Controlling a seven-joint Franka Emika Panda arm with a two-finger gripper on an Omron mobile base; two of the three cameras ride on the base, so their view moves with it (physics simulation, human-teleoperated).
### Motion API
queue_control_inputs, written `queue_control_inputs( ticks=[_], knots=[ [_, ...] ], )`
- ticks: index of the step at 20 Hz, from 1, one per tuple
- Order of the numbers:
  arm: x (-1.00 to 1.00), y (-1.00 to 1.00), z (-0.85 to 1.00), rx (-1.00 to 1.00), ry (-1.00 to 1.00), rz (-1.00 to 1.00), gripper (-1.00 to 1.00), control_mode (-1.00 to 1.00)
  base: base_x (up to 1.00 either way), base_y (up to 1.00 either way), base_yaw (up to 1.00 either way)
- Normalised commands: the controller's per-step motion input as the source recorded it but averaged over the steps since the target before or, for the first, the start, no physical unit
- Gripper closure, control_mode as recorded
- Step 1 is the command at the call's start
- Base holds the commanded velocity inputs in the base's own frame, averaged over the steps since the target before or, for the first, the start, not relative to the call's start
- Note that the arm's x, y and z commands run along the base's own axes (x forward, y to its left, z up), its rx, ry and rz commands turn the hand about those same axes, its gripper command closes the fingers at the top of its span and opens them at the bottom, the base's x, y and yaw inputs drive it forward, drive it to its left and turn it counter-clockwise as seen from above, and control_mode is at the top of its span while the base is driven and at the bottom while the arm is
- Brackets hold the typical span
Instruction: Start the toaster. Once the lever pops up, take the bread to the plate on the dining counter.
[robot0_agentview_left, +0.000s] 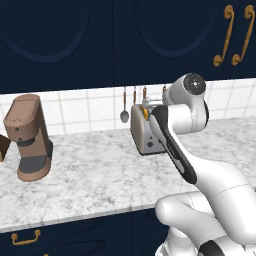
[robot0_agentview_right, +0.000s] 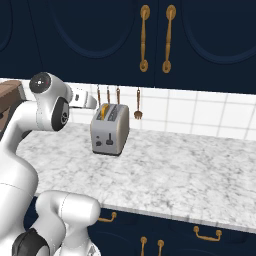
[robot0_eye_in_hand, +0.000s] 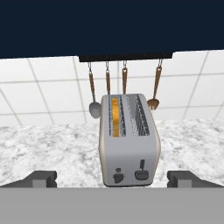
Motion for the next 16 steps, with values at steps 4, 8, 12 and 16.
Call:
queue_control_inputs(
  ticks=[4, 8, 12, 16],
  knots=[
    [0.0, 0.0, 0.0, 0.0, 0.0, 0.0, -1.0, -1.0, 0.0, 0.0, 0.0],
    [0.0, 0.0, 0.0, 0.0, 0.0, 0.0, -1.0, -1.0, 0.0, 0.0, 0.0],
    [0.0, 0.0, 0.0, 0.0, 0.0, 0.0, -1.0, -1.0, 0.0, 0.0, 0.0],
    [0.0, 0.0, 0.0, 0.0, 0.0, 0.0, -1.0, -1.0, 0.0, 0.0, 0.0]
  ],
)
